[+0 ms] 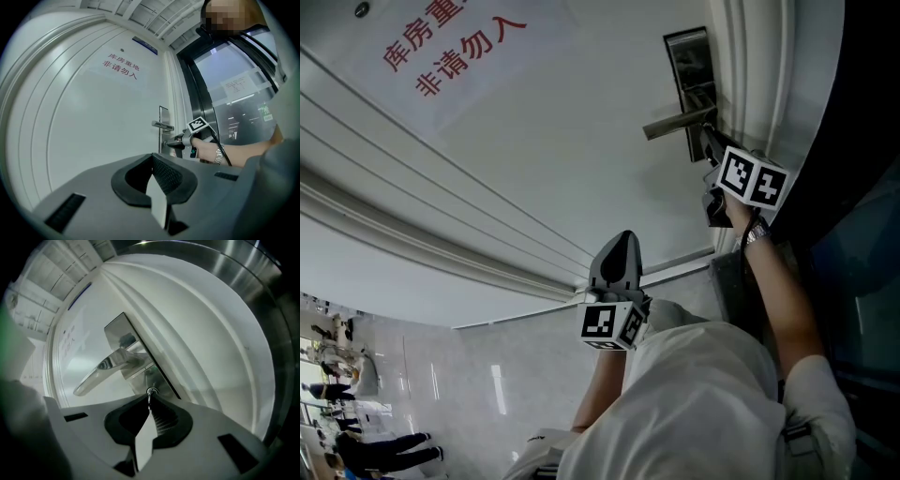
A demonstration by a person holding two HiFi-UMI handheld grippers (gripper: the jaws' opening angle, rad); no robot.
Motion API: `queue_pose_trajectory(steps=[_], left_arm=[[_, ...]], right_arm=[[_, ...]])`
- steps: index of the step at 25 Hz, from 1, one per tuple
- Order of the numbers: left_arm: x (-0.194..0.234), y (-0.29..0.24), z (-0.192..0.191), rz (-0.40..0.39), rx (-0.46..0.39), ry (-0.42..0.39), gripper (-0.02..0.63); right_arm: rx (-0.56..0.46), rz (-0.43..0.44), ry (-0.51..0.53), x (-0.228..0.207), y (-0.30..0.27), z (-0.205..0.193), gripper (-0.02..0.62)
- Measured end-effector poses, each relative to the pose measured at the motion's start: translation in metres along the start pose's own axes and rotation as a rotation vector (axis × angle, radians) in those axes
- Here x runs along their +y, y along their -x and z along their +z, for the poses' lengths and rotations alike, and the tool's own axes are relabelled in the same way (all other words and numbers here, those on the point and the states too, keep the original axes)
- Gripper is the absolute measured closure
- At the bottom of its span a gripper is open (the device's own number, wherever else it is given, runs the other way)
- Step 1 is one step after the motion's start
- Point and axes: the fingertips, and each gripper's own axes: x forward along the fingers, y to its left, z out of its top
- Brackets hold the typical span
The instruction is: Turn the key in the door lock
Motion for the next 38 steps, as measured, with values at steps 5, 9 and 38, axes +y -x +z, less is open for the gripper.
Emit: queue_pose_trajectory(steps=[5, 9, 38], left_arm=[[-0.002, 0.0, -0.001, -0.009, 0.009, -0.009, 0.597], [0.002, 0.003, -0.002, -0.001, 0.012, -0.006, 0.597], [0.022, 0.01, -0.007, 0.052, 0.013, 0.013, 0.597]], right_arm=[[-0.044, 0.054, -0.296, -0.002, 0.0, 0.001, 0.583], [-0.065, 0.102, -0.556, -0.004, 0.0, 0.0, 0.583], [0.014, 0.09, -0.084, 0.004, 0.009, -0.01, 0.458]])
